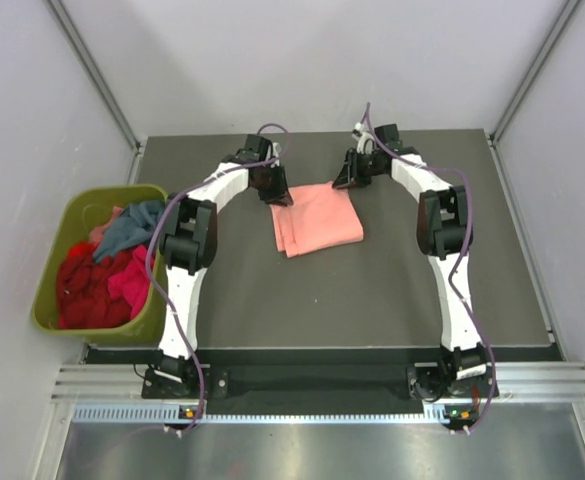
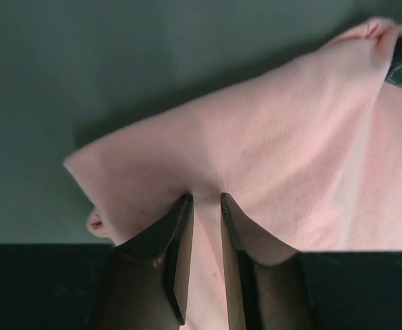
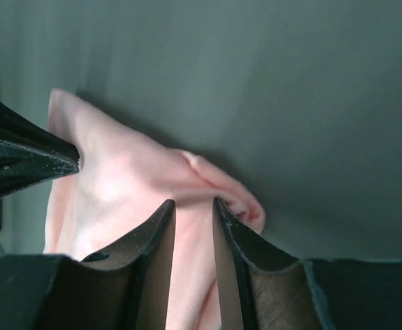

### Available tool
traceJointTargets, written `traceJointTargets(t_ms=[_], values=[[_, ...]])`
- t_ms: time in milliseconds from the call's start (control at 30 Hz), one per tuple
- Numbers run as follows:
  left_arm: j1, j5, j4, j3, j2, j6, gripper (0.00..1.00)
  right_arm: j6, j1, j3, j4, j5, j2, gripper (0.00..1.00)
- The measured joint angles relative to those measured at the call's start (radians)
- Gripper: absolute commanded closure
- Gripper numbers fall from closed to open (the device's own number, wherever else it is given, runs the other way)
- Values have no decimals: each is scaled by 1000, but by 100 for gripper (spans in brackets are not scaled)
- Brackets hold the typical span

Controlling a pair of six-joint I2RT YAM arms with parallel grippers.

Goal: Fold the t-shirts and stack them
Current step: Fold the tshirt

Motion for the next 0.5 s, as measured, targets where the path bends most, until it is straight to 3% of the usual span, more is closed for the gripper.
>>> traceJointTargets(t_ms=[300,433,500], values=[[48,-58,-89,96,-16,33,70,32,-40,-37,48,51,-31,60],[58,-29,-88,-98,-183,35,68,29,-40,-234,35,78,-198,56],[49,0,-60,-269,-319,29,67,21,-40,-323,28,83,-298,54]])
